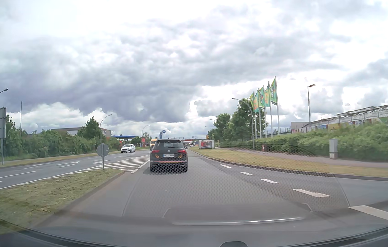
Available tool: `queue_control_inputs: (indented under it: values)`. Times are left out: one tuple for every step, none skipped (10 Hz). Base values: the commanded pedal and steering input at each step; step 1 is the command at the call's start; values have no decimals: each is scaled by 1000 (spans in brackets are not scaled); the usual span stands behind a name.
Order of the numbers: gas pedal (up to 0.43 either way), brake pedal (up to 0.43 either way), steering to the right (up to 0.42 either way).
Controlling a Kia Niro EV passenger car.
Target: Follow the waypoints while adhering to traffic rules and regulations
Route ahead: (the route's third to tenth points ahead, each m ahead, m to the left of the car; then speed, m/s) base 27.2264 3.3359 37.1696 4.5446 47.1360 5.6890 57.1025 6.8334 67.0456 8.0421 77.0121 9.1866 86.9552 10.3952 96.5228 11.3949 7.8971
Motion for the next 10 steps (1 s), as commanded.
queue_control_inputs:
  values:
    - [150,0,-129]
    - [150,0,-110]
    - [150,0,-89]
    - [150,0,-75]
    - [150,0,-61]
    - [150,0,-48]
    - [150,0,-37]
    - [157,0,-26]
    - [157,0,-15]
    - [157,0,-5]
